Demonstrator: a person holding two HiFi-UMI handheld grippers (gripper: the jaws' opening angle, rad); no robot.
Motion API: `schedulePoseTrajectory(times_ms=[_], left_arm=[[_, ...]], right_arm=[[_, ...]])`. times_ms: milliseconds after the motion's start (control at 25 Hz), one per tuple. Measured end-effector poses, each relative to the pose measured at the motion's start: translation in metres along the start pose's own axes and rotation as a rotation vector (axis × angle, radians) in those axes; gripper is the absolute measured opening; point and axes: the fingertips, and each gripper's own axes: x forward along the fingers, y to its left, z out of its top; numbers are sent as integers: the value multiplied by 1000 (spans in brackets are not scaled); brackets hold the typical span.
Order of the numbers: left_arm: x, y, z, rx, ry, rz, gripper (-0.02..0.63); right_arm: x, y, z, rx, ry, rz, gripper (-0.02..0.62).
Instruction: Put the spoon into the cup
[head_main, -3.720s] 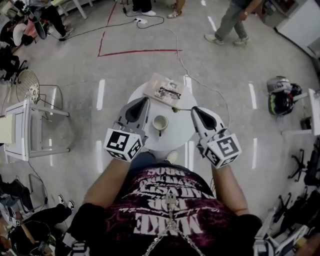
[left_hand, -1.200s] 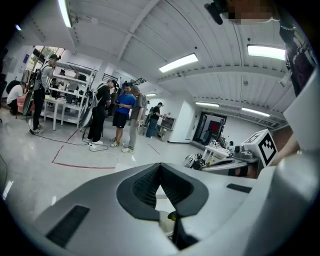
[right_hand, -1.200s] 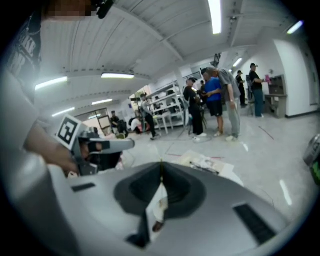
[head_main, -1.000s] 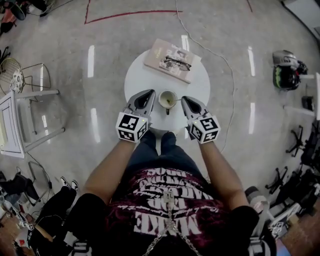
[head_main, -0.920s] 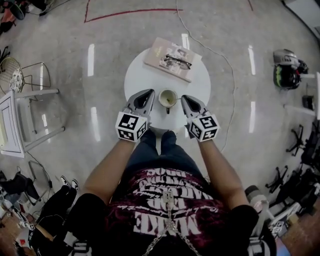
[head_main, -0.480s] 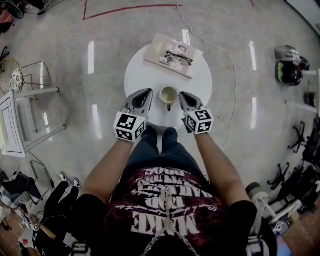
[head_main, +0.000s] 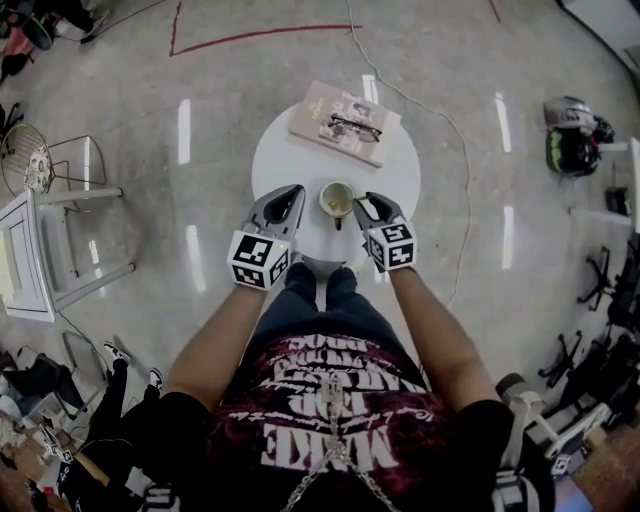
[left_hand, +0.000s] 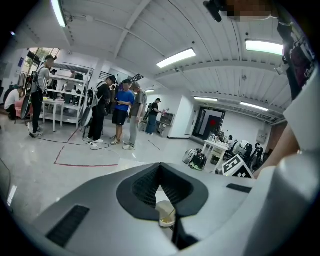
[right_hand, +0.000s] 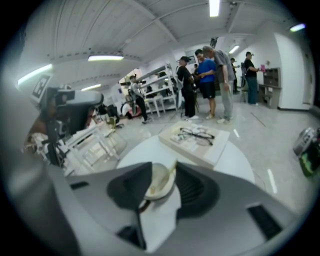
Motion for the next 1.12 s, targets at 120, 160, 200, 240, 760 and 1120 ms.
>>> schedulePoseTrajectory(times_ms=[120,160,200,240,760,1120], left_arm=[[-6,-2,9,15,-13,-3,29],[-8,-3,12,20,-18,-4,29],[-9,-3,16,25,-25,-5,29],[-11,-4,21,30,-33,-7,29],[-44,-40,139,78,-248,-38,29],[-78,-72,217,130,-416,-55,29]], right_arm=[[-8,-3,-4,-42,18,-20,158],[-11,-4,-4,-54,19,-27,164],[-15,-6,-3,-64,19,-33,175],[-19,-7,-1,-72,18,-39,186],[-160,21,135,-176,-345,-103,201],[-236,63,232,-196,-572,-54,180]])
